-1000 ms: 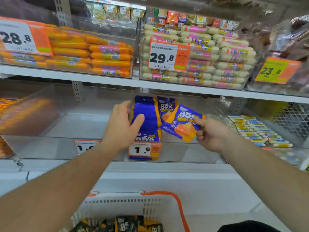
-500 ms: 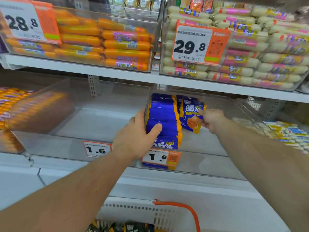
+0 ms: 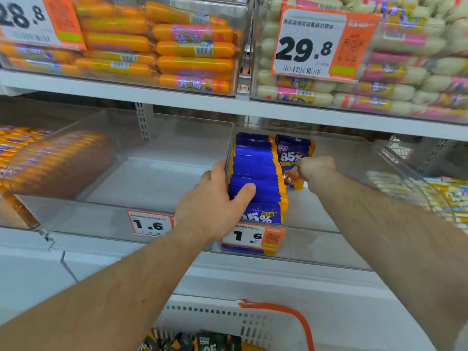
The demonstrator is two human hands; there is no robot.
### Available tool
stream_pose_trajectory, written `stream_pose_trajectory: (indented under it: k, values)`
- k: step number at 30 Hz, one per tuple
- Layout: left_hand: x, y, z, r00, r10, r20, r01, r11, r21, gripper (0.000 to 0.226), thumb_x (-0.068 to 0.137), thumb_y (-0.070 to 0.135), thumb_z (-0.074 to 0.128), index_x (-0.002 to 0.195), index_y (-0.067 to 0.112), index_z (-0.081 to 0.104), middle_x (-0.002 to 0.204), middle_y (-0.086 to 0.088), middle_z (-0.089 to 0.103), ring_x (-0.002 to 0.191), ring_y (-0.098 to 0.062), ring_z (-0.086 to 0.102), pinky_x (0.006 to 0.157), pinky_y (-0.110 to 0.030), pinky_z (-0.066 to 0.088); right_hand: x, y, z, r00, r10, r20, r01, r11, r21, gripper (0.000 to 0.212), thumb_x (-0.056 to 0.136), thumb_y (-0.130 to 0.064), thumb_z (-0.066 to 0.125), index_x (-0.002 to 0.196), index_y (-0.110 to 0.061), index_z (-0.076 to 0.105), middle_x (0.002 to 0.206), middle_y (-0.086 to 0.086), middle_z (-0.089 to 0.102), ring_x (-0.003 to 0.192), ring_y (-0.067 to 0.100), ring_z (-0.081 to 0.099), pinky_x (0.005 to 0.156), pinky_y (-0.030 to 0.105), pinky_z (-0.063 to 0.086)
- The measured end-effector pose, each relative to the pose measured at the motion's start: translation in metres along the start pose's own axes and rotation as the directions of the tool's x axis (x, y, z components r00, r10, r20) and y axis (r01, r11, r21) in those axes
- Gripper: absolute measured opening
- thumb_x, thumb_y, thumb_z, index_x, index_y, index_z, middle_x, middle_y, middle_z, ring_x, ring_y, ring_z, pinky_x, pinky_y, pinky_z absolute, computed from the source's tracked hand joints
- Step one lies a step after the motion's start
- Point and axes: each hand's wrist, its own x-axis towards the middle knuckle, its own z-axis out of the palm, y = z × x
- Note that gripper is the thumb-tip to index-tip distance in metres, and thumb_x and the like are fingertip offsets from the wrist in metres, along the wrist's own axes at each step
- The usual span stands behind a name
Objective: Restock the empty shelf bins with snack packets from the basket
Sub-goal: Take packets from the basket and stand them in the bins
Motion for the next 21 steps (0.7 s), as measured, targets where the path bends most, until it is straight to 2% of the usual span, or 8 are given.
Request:
stream_pose_trajectory:
  k: [2, 5, 7, 12, 15, 17, 18, 21]
  values:
    - [0.0, 0.0, 0.0, 1.0, 0.002, 0.005, -0.002, 1.0, 0.0, 0.057, 0.091, 0.063, 0.043, 0.138, 0.034, 0.027, 0.129, 0.007, 0.051, 0.102, -0.013, 0.057, 0.081, -0.031, 0.043, 0.002, 0.003, 0.0, 1.0, -0.005, 0.015, 0.005, 1.0, 0.011, 0.015, 0.087, -0.014, 0.067, 0.083, -0.008, 0.054, 0.081, 0.006, 0.06, 0.07, 0.02, 0.055, 0.045, 0.026, 0.038]
    - [0.0, 0.001, -0.001, 1.0, 0.001, 0.012, -0.001, 1.0, -0.002, 0.059, 0.091, 0.062, 0.043, 0.14, 0.033, 0.027, 0.13, 0.008, 0.05, 0.094, -0.006, 0.05, 0.078, -0.028, 0.039, 0.008, 0.009, -0.002, 0.997, 0.029, 0.068, -0.034, 0.997, 0.071, 0.016, 0.084, -0.011, 0.071, 0.095, -0.003, 0.063, 0.094, 0.011, 0.07, 0.083, 0.023, 0.067, 0.053, 0.03, 0.05]
    - [0.0, 0.002, -0.002, 1.0, 0.001, 0.017, -0.001, 1.0, -0.007, 0.06, 0.091, 0.063, 0.044, 0.14, 0.032, 0.027, 0.129, 0.008, 0.051, 0.093, -0.005, 0.051, 0.076, -0.028, 0.04, 0.003, 0.009, -0.004, 0.997, 0.024, 0.079, -0.027, 0.999, 0.044, 0.018, 0.083, -0.006, 0.073, 0.098, -0.003, 0.065, 0.091, 0.012, 0.07, 0.084, 0.024, 0.068, 0.053, 0.03, 0.052]
    - [0.0, 0.002, -0.003, 0.999, -0.007, 0.034, 0.007, 1.0, -0.006, 0.063, 0.09, 0.063, 0.045, 0.141, 0.031, 0.026, 0.13, 0.006, 0.05, 0.099, -0.009, 0.056, 0.078, -0.03, 0.045, -0.011, 0.004, -0.011, 0.999, 0.014, 0.052, -0.014, 1.0, 0.0, 0.016, 0.08, 0.0, 0.072, 0.079, -0.007, 0.058, 0.08, 0.009, 0.066, 0.082, 0.024, 0.069, 0.079, 0.04, 0.061]
    - [-0.001, 0.005, -0.006, 0.999, 0.0, 0.042, 0.0, 1.0, 0.0, 0.064, 0.09, 0.063, 0.046, 0.141, 0.03, 0.025, 0.131, 0.003, 0.05, 0.104, -0.014, 0.059, 0.083, -0.035, 0.05, -0.032, -0.005, -0.023, 0.999, -0.033, -0.033, 0.033, 0.999, 0.001, 0.017, 0.082, -0.003, 0.067, 0.072, -0.007, 0.054, 0.074, 0.009, 0.065, 0.071, 0.024, 0.068, 0.067, 0.038, 0.061]
    - [-0.002, 0.006, -0.008, 0.998, -0.003, 0.055, 0.004, 1.0, -0.013, 0.063, 0.09, 0.061, 0.047, 0.14, 0.029, 0.028, 0.13, 0.002, 0.051, 0.107, -0.016, 0.058, 0.082, -0.034, 0.048, -0.055, -0.014, -0.034, 0.988, -0.125, -0.093, 0.123, 0.992, -0.027, 0.024, 0.081, -0.002, 0.061, 0.064, -0.009, 0.045, 0.063, 0.005, 0.053, 0.056, 0.022, 0.054, 0.047, 0.028, 0.045]
    - [-0.003, 0.006, -0.009, 0.998, -0.008, 0.065, 0.01, 1.0, -0.025, 0.061, 0.09, 0.061, 0.048, 0.139, 0.029, 0.03, 0.129, 0.001, 0.052, 0.108, -0.017, 0.058, 0.082, -0.034, 0.047, -0.068, -0.018, -0.04, 0.977, -0.181, -0.11, 0.176, 0.983, -0.053, 0.023, 0.08, -0.002, 0.059, 0.063, -0.009, 0.046, 0.061, 0.004, 0.049, 0.054, 0.021, 0.047, 0.047, 0.025, 0.037]
    - [-0.003, 0.007, -0.014, 0.996, -0.014, 0.089, 0.023, 0.994, -0.108, 0.051, 0.089, 0.056, 0.052, 0.13, 0.029, 0.04, 0.128, -0.002, 0.053, 0.113, -0.022, 0.055, 0.089, -0.036, 0.045, -0.117, -0.031, -0.053, 0.93, -0.356, -0.092, 0.347, 0.933, -0.1, 0.015, 0.081, -0.006, 0.058, 0.07, -0.016, 0.063, 0.068, -0.001, 0.059, 0.059, 0.014, 0.05, 0.06, 0.026, 0.041]
